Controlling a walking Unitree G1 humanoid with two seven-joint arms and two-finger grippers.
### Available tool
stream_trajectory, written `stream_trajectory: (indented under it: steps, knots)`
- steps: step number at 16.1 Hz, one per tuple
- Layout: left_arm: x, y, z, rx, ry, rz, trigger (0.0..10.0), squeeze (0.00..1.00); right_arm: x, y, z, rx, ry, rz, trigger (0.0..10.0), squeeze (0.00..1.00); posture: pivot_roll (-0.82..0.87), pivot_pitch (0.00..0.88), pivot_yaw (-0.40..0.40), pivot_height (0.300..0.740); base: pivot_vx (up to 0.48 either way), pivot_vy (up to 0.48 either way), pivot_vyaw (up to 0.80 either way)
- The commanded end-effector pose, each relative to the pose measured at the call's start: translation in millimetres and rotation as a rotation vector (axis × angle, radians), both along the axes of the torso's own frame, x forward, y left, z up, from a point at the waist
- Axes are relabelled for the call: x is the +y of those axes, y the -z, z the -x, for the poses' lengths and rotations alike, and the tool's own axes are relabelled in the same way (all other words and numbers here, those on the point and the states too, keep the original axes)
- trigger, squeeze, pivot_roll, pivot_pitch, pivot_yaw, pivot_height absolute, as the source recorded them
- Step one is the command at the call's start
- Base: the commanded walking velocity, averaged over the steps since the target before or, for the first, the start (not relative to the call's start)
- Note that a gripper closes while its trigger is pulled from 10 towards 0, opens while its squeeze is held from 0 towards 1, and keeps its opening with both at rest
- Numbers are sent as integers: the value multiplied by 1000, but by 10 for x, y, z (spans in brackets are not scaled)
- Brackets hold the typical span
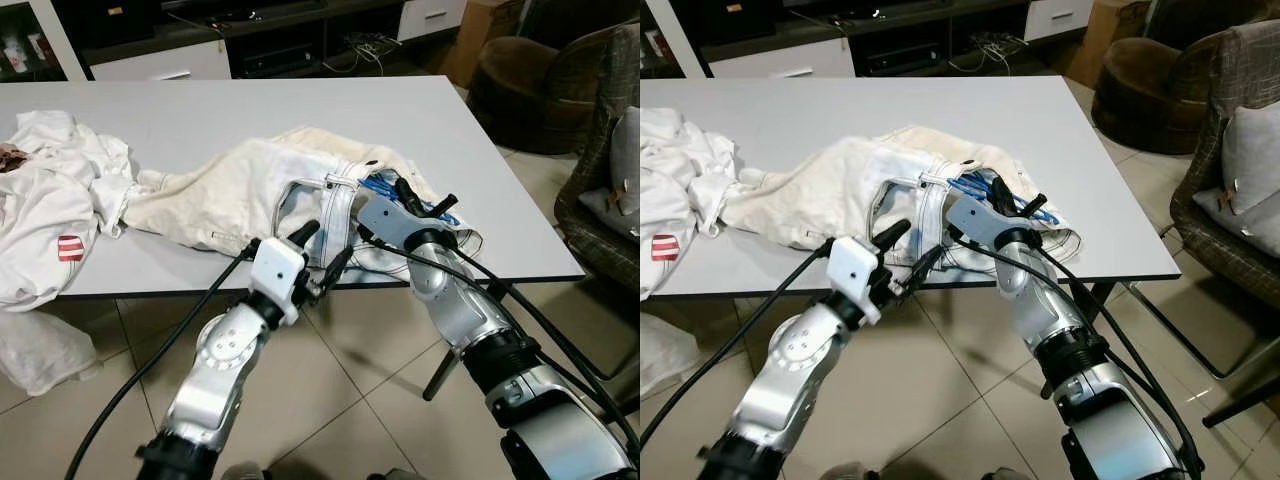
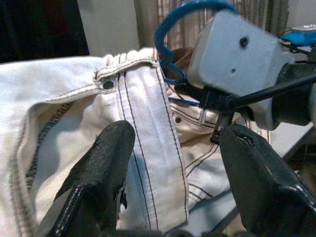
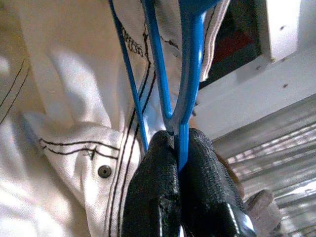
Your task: Hang hanger
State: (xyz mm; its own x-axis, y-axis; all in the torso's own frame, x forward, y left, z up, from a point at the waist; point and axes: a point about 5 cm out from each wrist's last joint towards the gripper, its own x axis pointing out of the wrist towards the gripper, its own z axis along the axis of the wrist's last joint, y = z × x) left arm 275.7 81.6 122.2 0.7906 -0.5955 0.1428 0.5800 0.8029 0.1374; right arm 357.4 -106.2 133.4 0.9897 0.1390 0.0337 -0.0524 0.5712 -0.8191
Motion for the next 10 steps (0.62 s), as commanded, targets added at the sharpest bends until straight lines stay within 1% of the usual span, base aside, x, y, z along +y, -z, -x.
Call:
stream_trajectory:
  steps: [1, 2, 3, 8, 9, 10]
  knots:
    - [-25, 14, -40, -6, -15, -18, 10000, 0, 38, -70, 12, -32, -28, -2, 10000, 0, 60, 0, 4, 740, 0, 0, 0]
    - [-35, 22, -90, -13, -47, -32, 10000, 0, 64, -85, 21, -40, -42, 1, 10000, 0, 60, 0, 4, 740, 0, 0, 0]
    - [-38, 24, -109, -16, -60, -37, 10000, 0, 73, -90, 25, -43, -47, 3, 10000, 0, 60, 0, 4, 740, 0, 0, 0]
    - [-77, 67, -292, -1, -134, -112, 10000, 0, 134, -91, 60, -44, -79, -2, 10000, 0, 59, 0, 12, 740, 0, 0, 0]
    - [-79, 64, -299, -4, -134, -114, 10000, 0, 133, -91, 61, -44, -79, -3, 10000, 0, 59, 0, 12, 740, 0, 0, 0]
    - [-86, 56, -307, -14, -126, -114, 1294, 0, 125, -91, 62, -43, -77, -4, 10000, 0, 59, 0, 12, 740, 0, 0, 0]
